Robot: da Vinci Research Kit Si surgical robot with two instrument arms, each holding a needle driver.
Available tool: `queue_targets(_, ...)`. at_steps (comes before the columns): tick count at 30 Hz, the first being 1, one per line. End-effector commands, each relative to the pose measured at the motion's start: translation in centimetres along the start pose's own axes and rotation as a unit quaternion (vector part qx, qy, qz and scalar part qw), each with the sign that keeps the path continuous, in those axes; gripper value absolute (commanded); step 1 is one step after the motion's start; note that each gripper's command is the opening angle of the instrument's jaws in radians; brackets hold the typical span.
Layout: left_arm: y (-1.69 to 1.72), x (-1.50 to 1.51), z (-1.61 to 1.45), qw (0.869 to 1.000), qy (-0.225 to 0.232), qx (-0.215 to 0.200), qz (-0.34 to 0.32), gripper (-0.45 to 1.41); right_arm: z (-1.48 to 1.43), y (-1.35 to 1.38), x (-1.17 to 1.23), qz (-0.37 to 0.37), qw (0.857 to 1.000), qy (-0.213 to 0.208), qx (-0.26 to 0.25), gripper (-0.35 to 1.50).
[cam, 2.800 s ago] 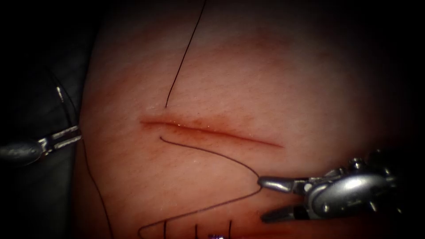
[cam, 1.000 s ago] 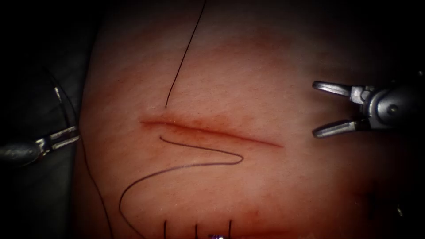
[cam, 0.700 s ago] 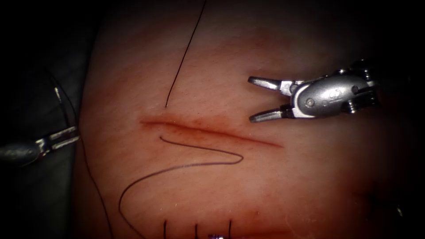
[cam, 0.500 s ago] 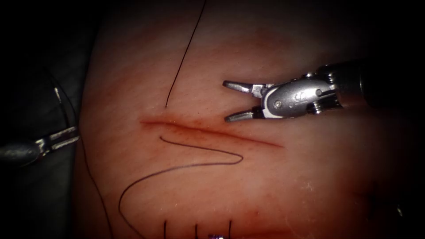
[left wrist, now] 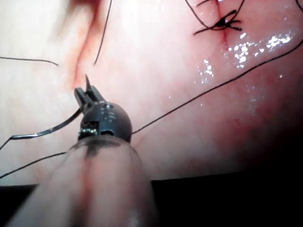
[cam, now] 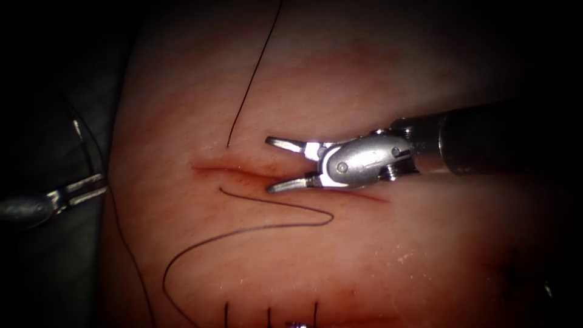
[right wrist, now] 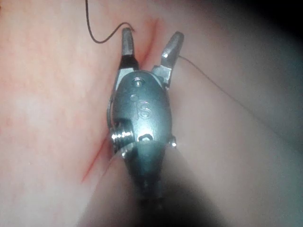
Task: Wound Closure
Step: With the right gripper, pull the suture through the wound until only a short tail remains.
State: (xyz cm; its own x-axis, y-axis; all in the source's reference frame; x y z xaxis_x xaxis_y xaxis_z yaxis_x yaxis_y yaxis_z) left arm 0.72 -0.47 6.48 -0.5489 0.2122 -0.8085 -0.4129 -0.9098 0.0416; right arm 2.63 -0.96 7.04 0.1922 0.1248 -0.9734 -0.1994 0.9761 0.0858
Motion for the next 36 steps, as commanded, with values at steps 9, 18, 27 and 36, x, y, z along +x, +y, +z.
queue_targets(9,0.05,-0.02,0.07,1.000,0.000,0.000,0.000,-0.45,0.34,-0.28,-0.27,-0.001,1.000,-0.005,0.012,1.41)
queue_targets(18,0.05,-0.02,0.06,1.000,0.000,0.000,0.000,-0.45,0.52,-0.44,-0.34,0.000,1.000,0.000,0.021,1.38)
queue_targets(27,0.06,-0.02,0.05,1.000,0.000,0.000,0.000,-0.45,0.67,-0.50,-0.39,-0.005,1.000,-0.010,0.025,1.35)
queue_targets(36,0.06,-0.01,0.05,1.000,-0.001,0.000,0.000,-0.45,0.66,-0.53,-0.41,-0.007,1.000,-0.011,0.028,1.08)
